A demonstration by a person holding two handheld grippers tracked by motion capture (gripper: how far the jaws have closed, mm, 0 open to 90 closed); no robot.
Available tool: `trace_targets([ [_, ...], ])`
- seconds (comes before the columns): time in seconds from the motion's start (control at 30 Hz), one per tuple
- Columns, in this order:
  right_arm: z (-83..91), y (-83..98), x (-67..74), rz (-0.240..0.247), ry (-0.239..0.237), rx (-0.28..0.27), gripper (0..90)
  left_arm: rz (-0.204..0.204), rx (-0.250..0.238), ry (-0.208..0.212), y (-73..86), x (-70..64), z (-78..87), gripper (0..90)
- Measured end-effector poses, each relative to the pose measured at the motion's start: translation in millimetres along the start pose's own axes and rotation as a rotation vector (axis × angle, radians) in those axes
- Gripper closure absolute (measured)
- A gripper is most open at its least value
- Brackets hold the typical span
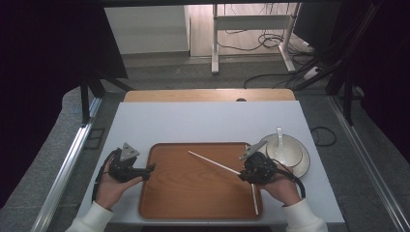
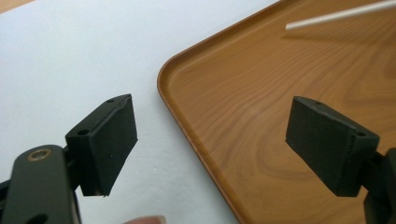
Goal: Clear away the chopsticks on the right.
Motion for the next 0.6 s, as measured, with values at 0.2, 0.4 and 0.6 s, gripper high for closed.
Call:
trace_targets([
  [0.2,-10.8,3.9,7.5,-0.007,-0.003,0.047,83.2,-0.001,0.004,0.001,0.3,-0.1,-0.5,16.1],
  [0.4,-22.5,6.7,16.7,0.001,0.014,0.111,82.7,-0.006,0.009,0.006,0.9,-0.6,-1.2,16.1],
  [0.6,-26.8,12.1,23.9,0.02,0.039,0.136,82.4,-0.007,0.009,0.004,1.1,-0.4,-1.2,16.1],
])
Point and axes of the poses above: each handheld gripper's, and its own axes: z roughly backward along the jaws, y roughly out of its underside, x roughly to its left, the point moved 1 cm from there along -z, roughly forward along the jaws, and after that the axes turned 8 degrees about -x, right-handed, at the moved point
